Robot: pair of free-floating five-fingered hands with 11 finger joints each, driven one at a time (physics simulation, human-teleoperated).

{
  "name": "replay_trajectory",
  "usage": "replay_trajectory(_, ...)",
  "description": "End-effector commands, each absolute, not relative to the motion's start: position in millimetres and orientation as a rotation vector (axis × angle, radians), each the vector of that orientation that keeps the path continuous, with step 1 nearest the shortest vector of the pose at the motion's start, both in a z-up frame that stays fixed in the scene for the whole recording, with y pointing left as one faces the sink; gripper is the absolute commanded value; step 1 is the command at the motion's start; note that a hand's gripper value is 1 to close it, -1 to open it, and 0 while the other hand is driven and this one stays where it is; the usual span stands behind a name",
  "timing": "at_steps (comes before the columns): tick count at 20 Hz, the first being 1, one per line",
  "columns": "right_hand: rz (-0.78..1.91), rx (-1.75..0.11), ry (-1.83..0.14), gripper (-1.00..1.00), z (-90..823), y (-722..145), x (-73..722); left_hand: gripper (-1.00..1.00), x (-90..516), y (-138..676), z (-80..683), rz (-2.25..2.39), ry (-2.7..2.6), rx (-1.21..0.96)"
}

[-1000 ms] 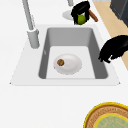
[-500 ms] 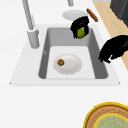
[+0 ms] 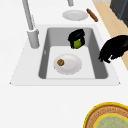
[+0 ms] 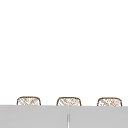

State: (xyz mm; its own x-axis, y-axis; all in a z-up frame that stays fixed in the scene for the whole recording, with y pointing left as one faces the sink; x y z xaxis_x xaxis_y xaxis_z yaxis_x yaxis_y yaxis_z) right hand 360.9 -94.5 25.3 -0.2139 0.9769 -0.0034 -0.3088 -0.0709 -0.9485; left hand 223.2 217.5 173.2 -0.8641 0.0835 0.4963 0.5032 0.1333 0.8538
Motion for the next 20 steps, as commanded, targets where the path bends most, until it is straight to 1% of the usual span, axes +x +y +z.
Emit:
replay_trajectory(1, 1.467, -0.875, -1.032, 1.0, -6, -84, 373, 0.0, 223, 217, 173, -1.785, -2.088, -0.569)
replay_trajectory(15, 1.452, -0.867, -0.946, 1.0, -124, -29, 410, 0.0, 223, 217, 173, -1.785, -2.088, -0.569)
replay_trajectory(18, 1.53, -0.838, -0.832, 1.0, -125, -15, 432, 0.0, 223, 217, 173, -1.785, -2.088, -0.569)
replay_trajectory(20, 1.547, -0.851, -0.778, 1.0, -118, -13, 445, 0.0, 223, 217, 173, -1.785, -2.088, -0.569)
